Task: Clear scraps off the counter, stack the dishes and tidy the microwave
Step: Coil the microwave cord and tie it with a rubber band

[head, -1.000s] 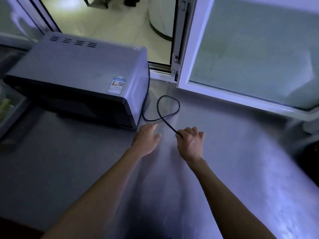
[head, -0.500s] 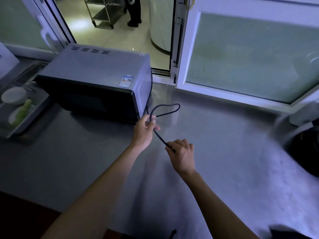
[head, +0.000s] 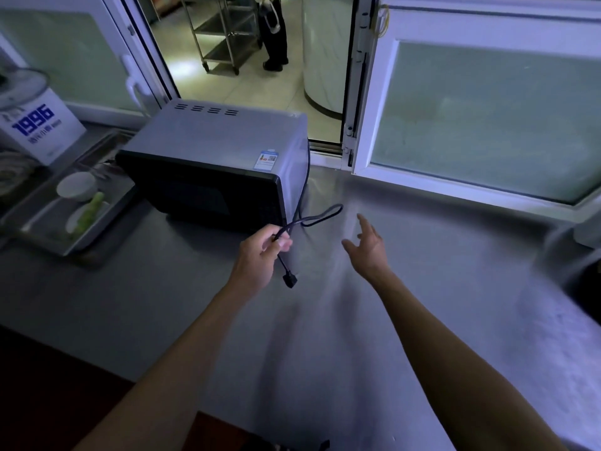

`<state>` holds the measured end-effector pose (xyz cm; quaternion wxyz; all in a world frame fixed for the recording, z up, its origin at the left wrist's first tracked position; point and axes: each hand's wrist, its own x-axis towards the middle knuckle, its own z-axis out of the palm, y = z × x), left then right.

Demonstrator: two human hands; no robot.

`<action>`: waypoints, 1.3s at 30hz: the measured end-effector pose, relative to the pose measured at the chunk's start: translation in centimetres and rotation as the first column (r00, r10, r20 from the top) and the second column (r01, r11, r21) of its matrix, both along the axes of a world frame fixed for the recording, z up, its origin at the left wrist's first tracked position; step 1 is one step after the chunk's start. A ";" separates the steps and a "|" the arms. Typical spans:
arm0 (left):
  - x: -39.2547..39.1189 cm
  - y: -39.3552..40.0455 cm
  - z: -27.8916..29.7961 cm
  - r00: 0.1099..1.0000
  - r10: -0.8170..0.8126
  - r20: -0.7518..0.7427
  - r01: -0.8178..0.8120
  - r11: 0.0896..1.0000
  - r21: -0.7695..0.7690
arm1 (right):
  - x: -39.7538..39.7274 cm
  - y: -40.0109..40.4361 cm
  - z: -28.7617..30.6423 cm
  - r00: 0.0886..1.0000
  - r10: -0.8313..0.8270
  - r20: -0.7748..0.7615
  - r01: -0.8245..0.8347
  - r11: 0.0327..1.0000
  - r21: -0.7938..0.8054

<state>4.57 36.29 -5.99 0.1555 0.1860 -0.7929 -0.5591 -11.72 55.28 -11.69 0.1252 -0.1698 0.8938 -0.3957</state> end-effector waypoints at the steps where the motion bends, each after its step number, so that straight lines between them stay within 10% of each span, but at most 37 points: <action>1: 0.4 -0.5 0.1 1.000 0.004 -0.004 -0.004 1.000 -0.001 | -0.1 -0.8 0.1 1.000 0.010 0.007 -0.010 1.000 0.003; 17: 3.4 -11.8 -0.5 0.997 -0.069 -0.040 0.076 0.976 0.206 | 2.4 -10.3 0.6 0.988 -0.132 -0.079 0.130 0.991 -0.040; 27: 0.5 -15.0 -2.3 0.981 -0.190 0.034 0.186 0.978 0.096 | 5.0 -8.2 6.7 0.885 -0.447 -0.126 0.386 0.858 -0.338; 39: -4.5 -7.1 0.8 0.919 -0.393 -0.006 0.389 0.911 -0.137 | 5.7 -2.1 13.3 0.883 -0.445 -0.150 0.321 0.805 -0.498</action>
